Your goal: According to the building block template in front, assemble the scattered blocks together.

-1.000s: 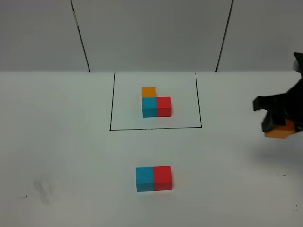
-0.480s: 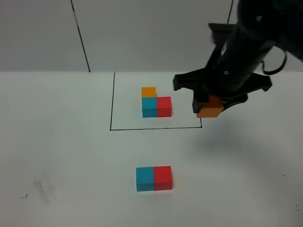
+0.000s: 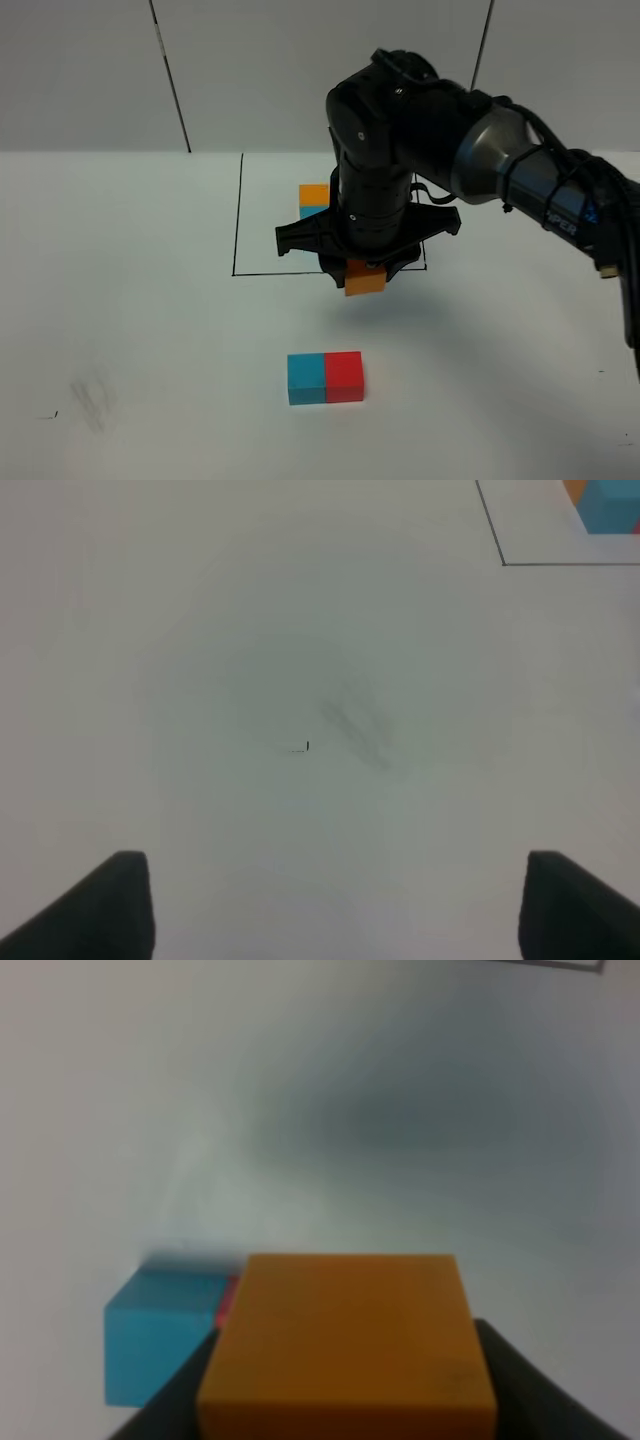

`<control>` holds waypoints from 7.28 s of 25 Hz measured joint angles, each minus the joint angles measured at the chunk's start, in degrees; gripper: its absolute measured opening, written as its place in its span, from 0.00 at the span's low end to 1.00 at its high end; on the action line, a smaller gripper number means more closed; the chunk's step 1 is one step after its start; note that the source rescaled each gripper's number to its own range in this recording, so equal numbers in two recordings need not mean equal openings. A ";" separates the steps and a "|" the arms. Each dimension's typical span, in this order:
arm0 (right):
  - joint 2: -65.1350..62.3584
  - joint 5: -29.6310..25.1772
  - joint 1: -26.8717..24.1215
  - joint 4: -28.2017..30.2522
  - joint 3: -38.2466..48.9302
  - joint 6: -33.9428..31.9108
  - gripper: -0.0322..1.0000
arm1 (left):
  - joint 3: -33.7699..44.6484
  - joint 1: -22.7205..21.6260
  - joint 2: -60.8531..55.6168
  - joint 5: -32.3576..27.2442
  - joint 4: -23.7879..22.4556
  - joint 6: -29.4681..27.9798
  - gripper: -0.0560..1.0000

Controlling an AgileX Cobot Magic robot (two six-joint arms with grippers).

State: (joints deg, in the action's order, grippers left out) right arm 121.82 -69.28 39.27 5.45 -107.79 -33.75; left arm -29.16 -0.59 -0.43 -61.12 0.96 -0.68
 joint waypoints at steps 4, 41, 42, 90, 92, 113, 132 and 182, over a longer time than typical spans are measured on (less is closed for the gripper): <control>2.31 0.00 1.05 -1.45 -0.06 -0.99 0.06 | 0.00 0.00 0.00 0.00 0.00 0.00 0.80; 14.76 -0.21 1.91 -2.03 -12.27 -6.66 0.06 | 0.00 0.00 0.00 0.00 -6.89 0.00 0.80; 14.76 -0.21 1.91 -2.07 -12.27 -6.66 0.06 | 0.00 0.00 0.00 0.00 -6.89 0.00 0.80; 20.55 -0.10 3.37 -7.69 -11.37 -4.89 0.06 | 0.00 0.00 0.00 0.05 -6.89 0.00 0.80; 20.55 -0.10 3.37 -7.82 -11.37 -4.89 0.05 | 0.00 0.00 0.00 0.05 -6.89 0.00 0.80; 20.61 -0.15 3.32 -8.13 -11.37 -2.82 0.05 | 0.00 0.00 0.00 0.16 -6.89 0.00 0.80; 20.49 -0.30 3.32 -8.59 -11.48 -0.95 0.05 | 0.00 0.00 0.00 0.19 -6.89 0.00 0.80; -6.74 -0.30 -14.95 7.61 -19.74 23.03 0.59 | 0.00 0.00 0.00 0.30 -6.89 0.00 0.80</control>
State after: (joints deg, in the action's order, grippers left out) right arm 115.09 -69.58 24.32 13.06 -127.54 -10.72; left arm -29.16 -0.59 -0.43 -60.83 -5.93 -0.68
